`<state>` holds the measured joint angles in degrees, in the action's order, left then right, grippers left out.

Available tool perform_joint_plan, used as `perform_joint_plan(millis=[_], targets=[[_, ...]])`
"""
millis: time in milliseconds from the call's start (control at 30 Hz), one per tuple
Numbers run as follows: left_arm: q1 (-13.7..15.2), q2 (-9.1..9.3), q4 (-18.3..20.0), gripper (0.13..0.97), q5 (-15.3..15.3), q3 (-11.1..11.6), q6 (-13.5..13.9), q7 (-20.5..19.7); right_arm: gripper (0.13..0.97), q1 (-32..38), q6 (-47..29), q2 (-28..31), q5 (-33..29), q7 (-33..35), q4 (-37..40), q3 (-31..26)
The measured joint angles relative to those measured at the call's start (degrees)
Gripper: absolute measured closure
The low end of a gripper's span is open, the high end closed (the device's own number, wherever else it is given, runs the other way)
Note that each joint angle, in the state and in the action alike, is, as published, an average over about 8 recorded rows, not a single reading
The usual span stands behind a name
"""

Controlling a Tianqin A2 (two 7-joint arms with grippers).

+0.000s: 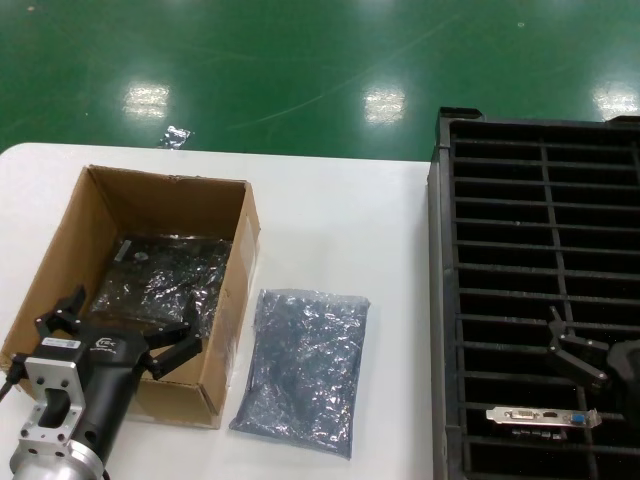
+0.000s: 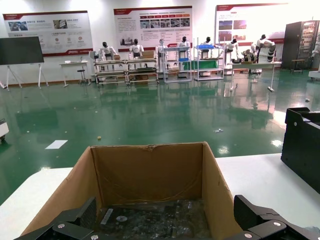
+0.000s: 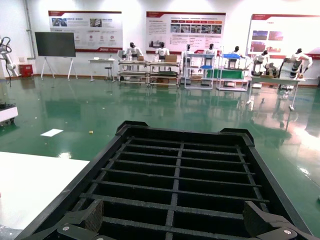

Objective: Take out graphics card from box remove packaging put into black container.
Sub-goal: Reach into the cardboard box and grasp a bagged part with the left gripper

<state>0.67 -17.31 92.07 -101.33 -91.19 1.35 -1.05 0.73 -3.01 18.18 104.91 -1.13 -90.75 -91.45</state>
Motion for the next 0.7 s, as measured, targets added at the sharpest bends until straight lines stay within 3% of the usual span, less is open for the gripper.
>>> perform_joint_plan(millis=[467, 567, 700], targets=[[0.0, -0.64, 0.3, 0.132, 0.1, -0.2, 0.1, 0.0, 0.129, 0.0, 0.0, 0.0, 0.0, 0.0, 0.0, 0.0], [0.0, -2.92, 1.0, 0.132, 1.0, -0.7, 0.7, 0.2, 0.129, 0.0, 0.0, 0.0, 0.0, 0.0, 0.0, 0.0], [0.8, -8.64, 1.9, 0.132, 5.2, -1.6, 2.8, 0.1, 0.129, 0.0, 0.0, 0.0, 0.0, 0.0, 0.0, 0.0]])
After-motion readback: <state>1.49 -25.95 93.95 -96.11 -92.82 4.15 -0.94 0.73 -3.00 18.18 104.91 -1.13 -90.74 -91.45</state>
